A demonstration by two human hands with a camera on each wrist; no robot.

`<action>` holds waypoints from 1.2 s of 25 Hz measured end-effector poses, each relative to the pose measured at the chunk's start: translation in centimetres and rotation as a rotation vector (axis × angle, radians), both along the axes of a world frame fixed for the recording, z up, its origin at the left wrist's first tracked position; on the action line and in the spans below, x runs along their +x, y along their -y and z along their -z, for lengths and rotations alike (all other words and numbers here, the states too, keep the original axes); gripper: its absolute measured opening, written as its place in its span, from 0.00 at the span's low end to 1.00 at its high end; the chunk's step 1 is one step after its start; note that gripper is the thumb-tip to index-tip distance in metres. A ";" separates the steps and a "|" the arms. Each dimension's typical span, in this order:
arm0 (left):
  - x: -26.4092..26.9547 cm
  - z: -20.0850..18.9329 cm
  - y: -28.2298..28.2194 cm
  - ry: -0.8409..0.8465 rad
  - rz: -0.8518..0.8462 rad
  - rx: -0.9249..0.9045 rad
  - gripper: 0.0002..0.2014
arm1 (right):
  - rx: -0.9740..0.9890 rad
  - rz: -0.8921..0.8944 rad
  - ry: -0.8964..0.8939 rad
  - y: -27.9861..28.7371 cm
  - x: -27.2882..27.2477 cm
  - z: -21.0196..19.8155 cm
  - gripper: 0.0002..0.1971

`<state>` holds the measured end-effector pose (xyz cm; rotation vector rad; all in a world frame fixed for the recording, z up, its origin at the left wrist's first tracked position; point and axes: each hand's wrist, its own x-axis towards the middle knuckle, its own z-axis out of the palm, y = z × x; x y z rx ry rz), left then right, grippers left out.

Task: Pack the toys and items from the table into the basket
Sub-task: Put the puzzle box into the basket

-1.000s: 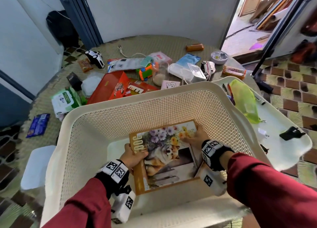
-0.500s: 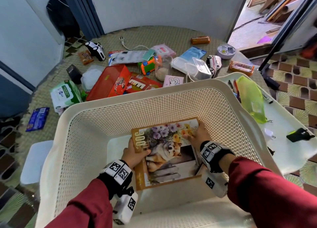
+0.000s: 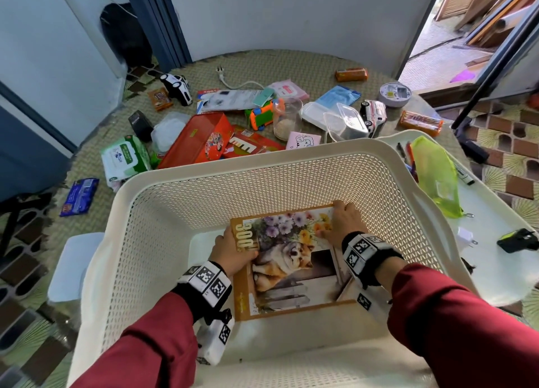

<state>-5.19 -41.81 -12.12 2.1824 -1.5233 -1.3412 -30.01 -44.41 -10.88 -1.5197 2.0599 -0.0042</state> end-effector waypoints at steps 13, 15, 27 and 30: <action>2.9 -14.5 -1.3 0.144 0.001 -0.294 0.23 | 0.062 -0.738 0.011 0.0 9.5 -10.8 0.21; 4.5 -17.4 -2.6 0.125 -0.066 -0.361 0.21 | 0.031 -0.838 0.049 -0.5 11.7 -13.0 0.20; 19.7 -23.9 -20.8 0.185 -0.538 -0.592 0.07 | -0.178 -1.016 0.585 -11.2 28.4 -23.3 0.13; 23.5 -22.3 -26.7 0.157 -0.626 -0.558 0.05 | -0.137 -1.016 0.633 -16.2 33.7 -21.9 0.13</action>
